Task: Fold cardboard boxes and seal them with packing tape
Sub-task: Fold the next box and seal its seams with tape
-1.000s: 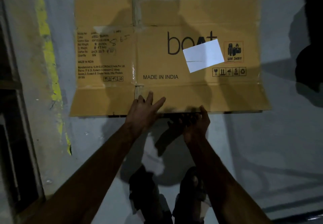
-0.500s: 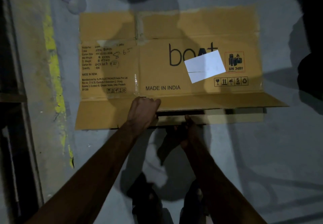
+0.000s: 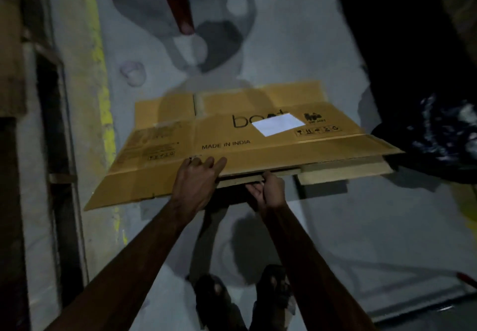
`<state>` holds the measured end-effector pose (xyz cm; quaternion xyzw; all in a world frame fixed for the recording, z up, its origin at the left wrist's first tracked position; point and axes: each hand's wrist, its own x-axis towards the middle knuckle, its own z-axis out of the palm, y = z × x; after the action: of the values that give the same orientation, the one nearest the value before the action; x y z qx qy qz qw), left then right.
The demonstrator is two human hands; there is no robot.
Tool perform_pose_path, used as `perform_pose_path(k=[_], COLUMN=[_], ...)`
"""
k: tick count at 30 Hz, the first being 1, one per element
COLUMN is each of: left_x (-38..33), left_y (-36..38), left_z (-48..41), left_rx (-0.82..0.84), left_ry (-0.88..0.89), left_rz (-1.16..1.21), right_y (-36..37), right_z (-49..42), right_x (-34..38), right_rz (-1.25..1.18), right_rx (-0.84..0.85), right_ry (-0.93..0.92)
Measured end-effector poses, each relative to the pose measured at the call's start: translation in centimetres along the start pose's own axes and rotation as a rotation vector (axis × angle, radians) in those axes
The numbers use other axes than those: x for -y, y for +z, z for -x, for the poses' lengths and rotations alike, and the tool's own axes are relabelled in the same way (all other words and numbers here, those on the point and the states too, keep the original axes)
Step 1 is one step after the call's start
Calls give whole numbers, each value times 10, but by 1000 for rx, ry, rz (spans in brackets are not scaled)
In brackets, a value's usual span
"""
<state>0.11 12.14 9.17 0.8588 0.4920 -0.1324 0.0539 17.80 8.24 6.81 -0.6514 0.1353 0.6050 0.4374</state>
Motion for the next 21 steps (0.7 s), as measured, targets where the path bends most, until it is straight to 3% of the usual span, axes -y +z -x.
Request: perform_pose_path(k=[11, 16, 21], left_x=[21, -4, -37], left_y=[-275, -342, -427], left_z=[61, 121, 193], left_rx=[-260, -274, -189], left_ry=[4, -37, -174], left_rz=[263, 301, 400], right_y=[48, 38, 42], right_z=[254, 318, 463], right_x=[152, 160, 155], right_rz=[256, 485, 654], right_rx=[32, 2, 63], right_ry=[-222, -338, -381])
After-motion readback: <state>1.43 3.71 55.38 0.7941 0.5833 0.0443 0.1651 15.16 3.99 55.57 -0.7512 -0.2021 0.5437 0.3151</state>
